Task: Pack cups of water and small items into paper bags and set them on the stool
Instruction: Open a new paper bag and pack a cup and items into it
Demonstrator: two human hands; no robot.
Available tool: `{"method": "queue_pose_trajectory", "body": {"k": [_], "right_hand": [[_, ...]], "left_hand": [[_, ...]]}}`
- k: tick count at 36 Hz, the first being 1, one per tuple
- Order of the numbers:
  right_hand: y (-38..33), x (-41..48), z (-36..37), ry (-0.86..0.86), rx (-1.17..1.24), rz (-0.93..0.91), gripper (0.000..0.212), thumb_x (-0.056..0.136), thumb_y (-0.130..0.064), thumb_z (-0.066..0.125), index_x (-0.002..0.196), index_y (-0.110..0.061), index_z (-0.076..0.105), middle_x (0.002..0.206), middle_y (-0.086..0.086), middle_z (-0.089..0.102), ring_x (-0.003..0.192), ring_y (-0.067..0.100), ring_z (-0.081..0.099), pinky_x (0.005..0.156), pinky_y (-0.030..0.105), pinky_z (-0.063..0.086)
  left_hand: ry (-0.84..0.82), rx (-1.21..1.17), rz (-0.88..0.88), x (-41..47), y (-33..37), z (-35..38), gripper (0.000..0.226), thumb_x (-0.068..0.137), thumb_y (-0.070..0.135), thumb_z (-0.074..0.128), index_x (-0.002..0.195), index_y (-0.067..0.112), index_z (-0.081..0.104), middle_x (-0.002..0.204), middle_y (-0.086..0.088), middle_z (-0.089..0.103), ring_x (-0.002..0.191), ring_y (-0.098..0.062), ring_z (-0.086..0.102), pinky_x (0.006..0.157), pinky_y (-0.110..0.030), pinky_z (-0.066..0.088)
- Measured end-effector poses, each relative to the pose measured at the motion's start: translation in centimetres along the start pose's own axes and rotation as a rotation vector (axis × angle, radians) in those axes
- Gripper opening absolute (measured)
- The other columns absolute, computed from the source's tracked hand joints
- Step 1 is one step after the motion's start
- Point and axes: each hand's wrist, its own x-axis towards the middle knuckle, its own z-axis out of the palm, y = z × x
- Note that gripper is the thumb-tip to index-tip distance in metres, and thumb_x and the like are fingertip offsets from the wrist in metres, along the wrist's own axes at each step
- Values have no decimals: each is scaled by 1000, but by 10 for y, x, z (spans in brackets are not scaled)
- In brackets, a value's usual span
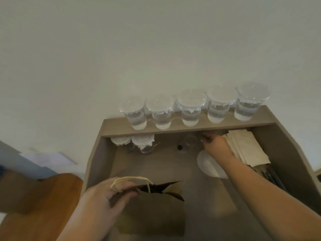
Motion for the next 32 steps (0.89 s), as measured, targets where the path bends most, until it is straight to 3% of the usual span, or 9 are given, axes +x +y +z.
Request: {"method": "queue_pose_trajectory", "body": {"k": [5,8,11,17,27,32], "right_hand": [[0,12,2,26,5,-14,27,96,-39,63,115,-26,79,110,8,80,104,37,72,87,41,58],[-3,12,0,24,-25,-6,31,93,-46,65,116,-31,79,112,3,80,108,34,72,90,41,58],[-13,9,-6,11,-44,18,24,94,-42,70,113,-32,81,114,3,79,109,35,71,89,39,55],[-5,29,-5,-9,-116,93,30,88,-44,73,108,-23,80,111,11,77,104,38,70,80,37,53],[-2,21,-4,102,-286,-30,20,92,-30,66,99,-17,78,92,14,75,88,40,69,66,32,44],[-4,21,-5,120,-309,-98,22,91,-41,70,88,-24,83,83,8,76,84,36,70,66,31,42]], "left_hand": [[47,-6,-25,-6,1,2,36,82,26,86,101,55,76,112,33,71,108,8,66,94,-19,52],[73,-15,-13,-7,3,4,39,82,22,87,101,54,76,112,33,71,109,8,66,94,-19,52],[78,-17,-10,-8,6,5,42,82,20,86,102,56,76,113,35,70,111,9,65,96,-18,50],[71,-15,-23,-10,10,4,39,83,24,86,99,57,76,105,33,72,104,8,67,90,-18,52],[58,3,-1,-11,14,2,45,85,27,83,105,65,71,110,38,69,108,11,65,92,-13,51],[40,21,-5,-8,12,1,43,87,31,81,107,67,69,110,37,69,108,8,64,91,-14,51]]}}
